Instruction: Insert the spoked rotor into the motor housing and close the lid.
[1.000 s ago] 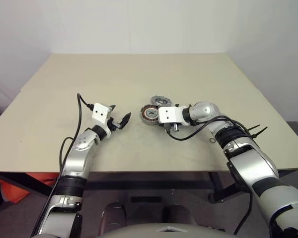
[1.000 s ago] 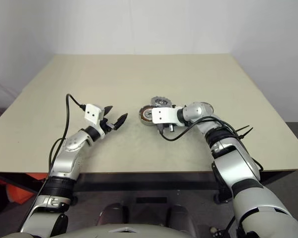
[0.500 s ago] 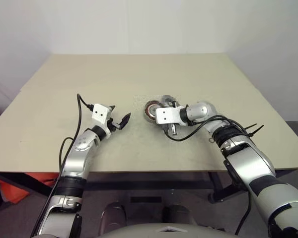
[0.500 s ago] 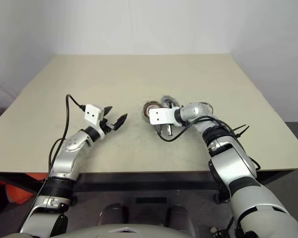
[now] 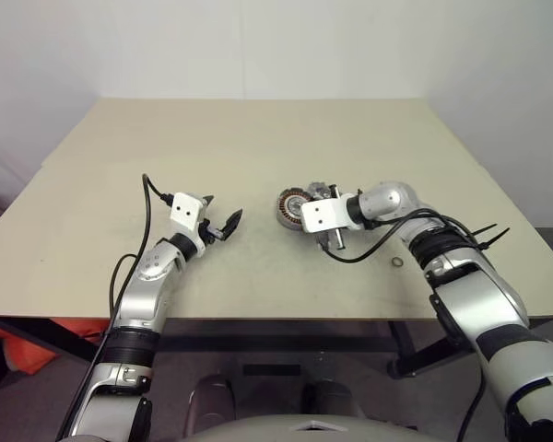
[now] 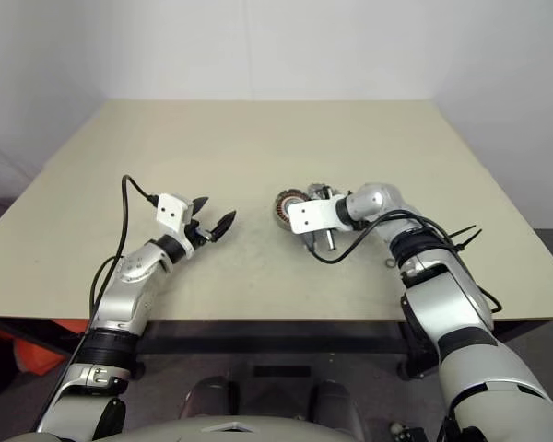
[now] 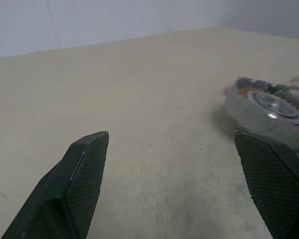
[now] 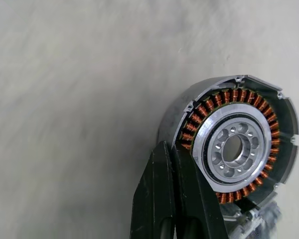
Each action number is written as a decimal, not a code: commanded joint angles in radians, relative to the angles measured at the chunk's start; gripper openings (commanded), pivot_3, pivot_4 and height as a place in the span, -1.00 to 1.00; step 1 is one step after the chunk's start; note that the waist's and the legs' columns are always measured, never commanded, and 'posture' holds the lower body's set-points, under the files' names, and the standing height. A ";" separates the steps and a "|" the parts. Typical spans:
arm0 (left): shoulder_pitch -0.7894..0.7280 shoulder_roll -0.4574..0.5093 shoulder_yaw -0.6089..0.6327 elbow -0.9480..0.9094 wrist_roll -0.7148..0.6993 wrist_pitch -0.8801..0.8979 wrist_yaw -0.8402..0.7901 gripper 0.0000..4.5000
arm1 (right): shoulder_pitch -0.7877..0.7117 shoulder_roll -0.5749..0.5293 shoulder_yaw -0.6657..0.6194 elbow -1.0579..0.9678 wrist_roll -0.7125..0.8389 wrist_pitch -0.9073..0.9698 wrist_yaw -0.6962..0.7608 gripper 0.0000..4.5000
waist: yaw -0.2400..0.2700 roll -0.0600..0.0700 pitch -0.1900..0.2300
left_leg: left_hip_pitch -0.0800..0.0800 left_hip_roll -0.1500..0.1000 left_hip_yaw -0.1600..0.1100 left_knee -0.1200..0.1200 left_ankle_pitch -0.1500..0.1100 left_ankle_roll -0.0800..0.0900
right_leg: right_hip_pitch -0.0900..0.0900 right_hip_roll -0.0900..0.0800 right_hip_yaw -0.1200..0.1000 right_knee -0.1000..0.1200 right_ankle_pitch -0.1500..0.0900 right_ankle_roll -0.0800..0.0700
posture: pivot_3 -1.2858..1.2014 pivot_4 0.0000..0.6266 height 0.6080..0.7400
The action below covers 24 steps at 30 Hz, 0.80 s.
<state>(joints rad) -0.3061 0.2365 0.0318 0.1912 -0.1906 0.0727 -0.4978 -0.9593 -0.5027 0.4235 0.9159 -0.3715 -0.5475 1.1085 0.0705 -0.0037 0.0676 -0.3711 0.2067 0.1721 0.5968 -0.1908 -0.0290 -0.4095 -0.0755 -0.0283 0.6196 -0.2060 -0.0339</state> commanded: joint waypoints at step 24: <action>-0.013 -0.009 -0.003 0.001 0.005 -0.030 -0.006 0.89 | 0.270 -0.141 -0.023 -0.599 0.124 0.228 0.156 -0.91 | 0.001 -0.001 0.000 | 0.000 0.000 0.000 0.000 0.000 0.001 | -0.001 0.000 0.000 0.000 0.000 0.000 | 0.03 -1.00 1.00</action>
<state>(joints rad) -0.3061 0.2248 0.0299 0.2101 -0.1829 0.0616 -0.5005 -0.6754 -0.6294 0.4095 0.3446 -0.2464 -0.3266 1.2801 0.0711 -0.0043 0.0678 -0.3711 0.2067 0.1724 0.5968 -0.1910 -0.0284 -0.4102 -0.0754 -0.0279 0.6197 -0.2060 -0.0338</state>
